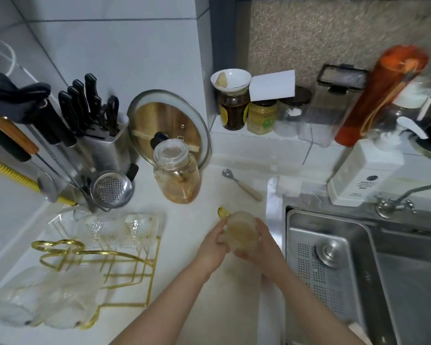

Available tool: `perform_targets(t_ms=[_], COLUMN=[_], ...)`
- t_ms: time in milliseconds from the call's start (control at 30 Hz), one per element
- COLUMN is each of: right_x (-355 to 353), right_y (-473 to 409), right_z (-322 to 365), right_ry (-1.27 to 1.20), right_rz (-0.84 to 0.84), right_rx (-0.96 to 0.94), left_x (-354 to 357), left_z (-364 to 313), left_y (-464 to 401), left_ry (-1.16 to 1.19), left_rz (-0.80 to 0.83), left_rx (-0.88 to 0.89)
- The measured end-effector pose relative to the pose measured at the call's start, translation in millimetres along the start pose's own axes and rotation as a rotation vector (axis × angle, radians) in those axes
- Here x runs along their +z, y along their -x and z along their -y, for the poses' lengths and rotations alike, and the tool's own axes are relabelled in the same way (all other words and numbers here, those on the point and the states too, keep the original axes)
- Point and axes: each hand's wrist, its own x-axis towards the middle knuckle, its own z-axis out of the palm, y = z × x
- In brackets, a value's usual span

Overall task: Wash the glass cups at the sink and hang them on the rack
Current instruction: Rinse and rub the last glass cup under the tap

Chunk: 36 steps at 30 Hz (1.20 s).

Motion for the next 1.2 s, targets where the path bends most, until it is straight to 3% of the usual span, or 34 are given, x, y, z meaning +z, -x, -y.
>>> perform_targets(t_ms=[333,533,667,833,967,1200], right_x=[-36,-73,-110,-160,-204,-285], right_y=[103,192,246,289,305,310], right_z=[14,3,-14,-42,-77,-142], right_ry=[-0.339,-0.385,-0.355,-0.423,-0.458,-0.455], right_rz=[-0.193,-0.307,-0.305,-0.275,-0.279,-0.249], right_rx=[-0.041,0.043,0.104,0.117,0.124,0.128], left_x=[22,64,104,160,210,308], left_z=[-22,-32,-45,-63,-75,-80], left_y=[61,100,128,145,150,157], left_ry=[-0.324,-0.521,-0.553,-0.543,-0.561,-0.300], left_rz=[0.106,0.121,0.248,0.409,0.366,0.293], left_rx=[0.400,0.593,0.641,0.556,0.562,0.499])
